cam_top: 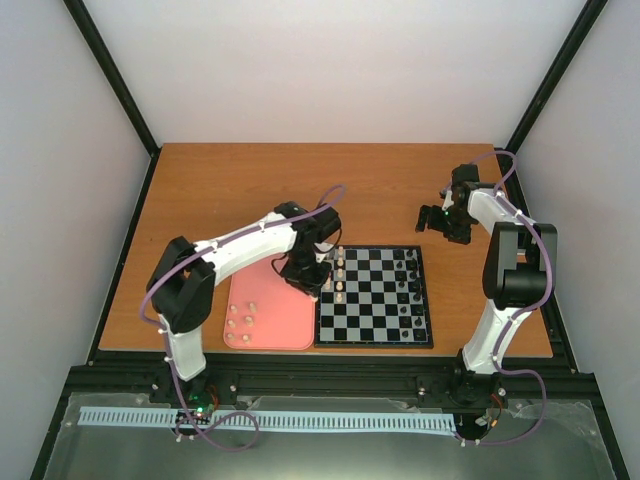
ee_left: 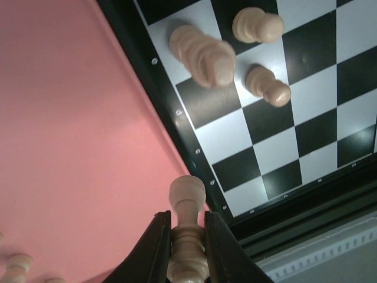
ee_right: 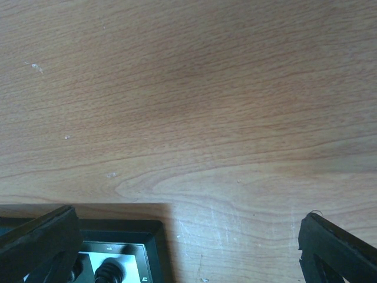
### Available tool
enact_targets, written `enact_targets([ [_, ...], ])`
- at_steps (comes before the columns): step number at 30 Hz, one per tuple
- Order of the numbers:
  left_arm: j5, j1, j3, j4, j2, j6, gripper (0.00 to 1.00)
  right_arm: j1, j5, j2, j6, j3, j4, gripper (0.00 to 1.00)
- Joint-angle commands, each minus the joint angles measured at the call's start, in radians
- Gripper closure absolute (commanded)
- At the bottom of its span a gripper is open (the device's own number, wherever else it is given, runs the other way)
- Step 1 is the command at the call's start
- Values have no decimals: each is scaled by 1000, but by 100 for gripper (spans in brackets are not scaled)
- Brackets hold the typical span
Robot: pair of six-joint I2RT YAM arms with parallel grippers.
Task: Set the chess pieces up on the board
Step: Place the chess piece on the chessboard.
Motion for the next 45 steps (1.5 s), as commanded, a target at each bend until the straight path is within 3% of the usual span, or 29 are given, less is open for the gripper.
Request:
enact_targets([
  [1,0,-14,62,23,47,31,94,7,20,-20,-11,0,-1,0],
  [45,-36,-50,105,117,164,4,91,7,27,-48,-11,-21,4,0],
])
